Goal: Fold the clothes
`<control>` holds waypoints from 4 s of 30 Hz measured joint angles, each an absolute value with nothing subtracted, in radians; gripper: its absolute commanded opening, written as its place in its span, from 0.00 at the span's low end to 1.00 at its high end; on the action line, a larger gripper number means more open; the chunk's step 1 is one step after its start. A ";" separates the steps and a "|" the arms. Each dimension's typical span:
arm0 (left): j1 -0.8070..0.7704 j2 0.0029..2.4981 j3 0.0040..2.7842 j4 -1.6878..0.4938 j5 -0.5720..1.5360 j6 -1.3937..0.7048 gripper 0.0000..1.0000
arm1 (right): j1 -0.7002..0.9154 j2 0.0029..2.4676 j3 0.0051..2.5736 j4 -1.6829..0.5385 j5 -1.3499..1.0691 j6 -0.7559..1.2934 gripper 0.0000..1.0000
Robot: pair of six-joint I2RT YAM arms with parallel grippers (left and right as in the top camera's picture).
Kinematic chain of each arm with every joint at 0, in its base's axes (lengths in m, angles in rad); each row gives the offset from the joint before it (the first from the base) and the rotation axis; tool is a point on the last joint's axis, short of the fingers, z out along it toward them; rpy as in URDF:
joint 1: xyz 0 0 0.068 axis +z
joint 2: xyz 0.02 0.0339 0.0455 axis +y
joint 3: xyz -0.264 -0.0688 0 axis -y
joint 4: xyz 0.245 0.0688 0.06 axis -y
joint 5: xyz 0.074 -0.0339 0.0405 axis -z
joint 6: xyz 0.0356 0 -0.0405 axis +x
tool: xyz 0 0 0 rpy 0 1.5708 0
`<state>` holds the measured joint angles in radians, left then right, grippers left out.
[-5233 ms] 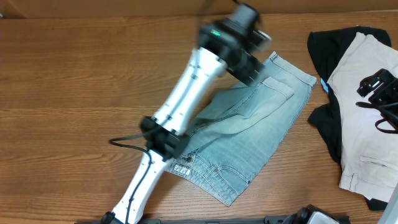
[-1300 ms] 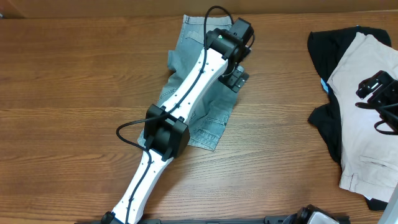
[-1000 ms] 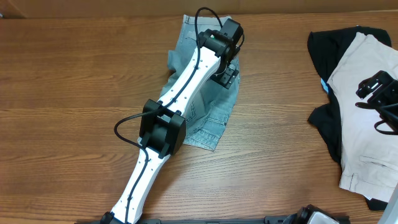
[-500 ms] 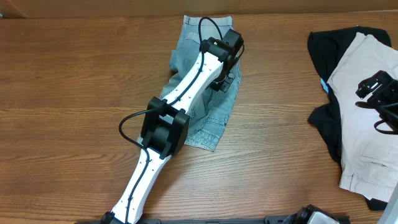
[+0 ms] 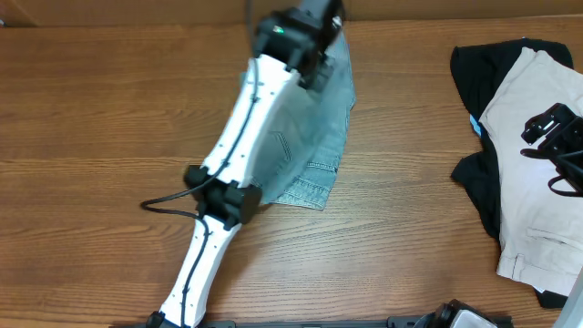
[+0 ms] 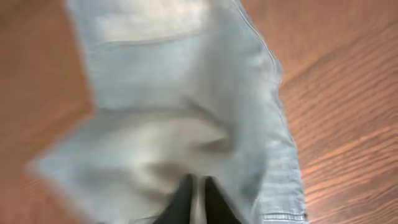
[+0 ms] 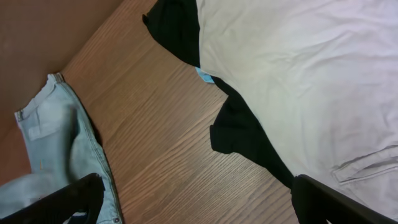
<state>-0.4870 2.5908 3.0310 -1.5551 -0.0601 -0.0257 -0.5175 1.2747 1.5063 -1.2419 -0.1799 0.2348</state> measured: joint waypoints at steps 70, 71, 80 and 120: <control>-0.044 2.515 2.835 -1.683 -0.129 -0.062 0.04 | -0.517 1.318 1.506 -1.250 -0.187 0.234 1.00; -0.012 2.515 2.828 -1.682 -0.135 -0.062 0.04 | -0.517 1.319 1.506 -1.250 -0.188 0.234 1.00; 0.275 2.515 2.777 -1.673 -0.146 -0.086 0.40 | -0.507 1.319 1.506 -1.248 -0.211 0.235 1.00; 0.063 2.515 2.801 -1.626 0.030 -0.125 1.00 | 0.680 1.975 1.480 -0.851 0.046 0.140 0.87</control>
<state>0.0631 2.5149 2.8014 -1.6260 0.0296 -0.1246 0.6804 1.9751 1.4799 -0.8509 0.0456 0.1398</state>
